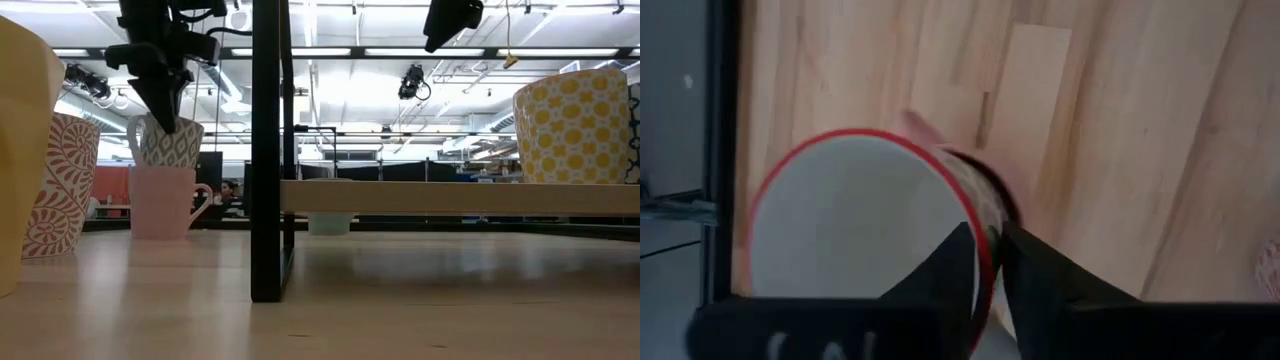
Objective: Place coffee mugs
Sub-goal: Put the gray patterned mug on the shelf
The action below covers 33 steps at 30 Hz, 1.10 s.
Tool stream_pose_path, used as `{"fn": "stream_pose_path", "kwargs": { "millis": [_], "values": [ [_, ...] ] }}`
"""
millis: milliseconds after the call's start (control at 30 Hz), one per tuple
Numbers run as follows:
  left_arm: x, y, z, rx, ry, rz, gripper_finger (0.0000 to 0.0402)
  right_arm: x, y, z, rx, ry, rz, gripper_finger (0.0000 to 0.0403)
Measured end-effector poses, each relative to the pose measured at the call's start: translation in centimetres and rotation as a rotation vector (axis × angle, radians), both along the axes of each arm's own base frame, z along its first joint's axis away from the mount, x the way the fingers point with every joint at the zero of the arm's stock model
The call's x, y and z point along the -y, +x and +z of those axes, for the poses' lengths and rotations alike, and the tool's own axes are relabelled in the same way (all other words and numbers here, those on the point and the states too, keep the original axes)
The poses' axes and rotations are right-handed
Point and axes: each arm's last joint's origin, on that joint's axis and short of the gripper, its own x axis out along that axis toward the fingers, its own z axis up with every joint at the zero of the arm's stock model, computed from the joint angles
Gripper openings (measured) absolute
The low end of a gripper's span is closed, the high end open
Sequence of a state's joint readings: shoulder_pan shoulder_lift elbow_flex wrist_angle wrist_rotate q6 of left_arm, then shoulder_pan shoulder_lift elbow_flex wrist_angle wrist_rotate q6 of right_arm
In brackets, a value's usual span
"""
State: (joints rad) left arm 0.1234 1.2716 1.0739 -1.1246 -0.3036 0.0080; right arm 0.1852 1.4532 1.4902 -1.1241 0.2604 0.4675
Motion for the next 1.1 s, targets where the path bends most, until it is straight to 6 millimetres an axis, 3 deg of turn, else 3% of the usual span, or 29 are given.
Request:
{"fn": "stream_pose_path", "kwargs": {
  "millis": [167, 633, 1100],
  "values": [
    [0.0, 0.0, 0.0, 0.0, 0.002, -0.012, 0.0027, 0.0, 0.0, 0.0, 0.002, 0.0, 0.0, 0.019],
    [0.4, 0.0, 0.3, -0.01, 0.014, -0.056, 0.0027, 0.0, 0.1, 0.1, 0.013, -0.023, 0.026, 0.019],
    [2.7, 1.5, 9.4, 0.274, 0.059, -0.366, 0.0027, -0.4, 2.1, 1.6, 0.222, -0.152, 0.252, 0.019]
  ]
}}
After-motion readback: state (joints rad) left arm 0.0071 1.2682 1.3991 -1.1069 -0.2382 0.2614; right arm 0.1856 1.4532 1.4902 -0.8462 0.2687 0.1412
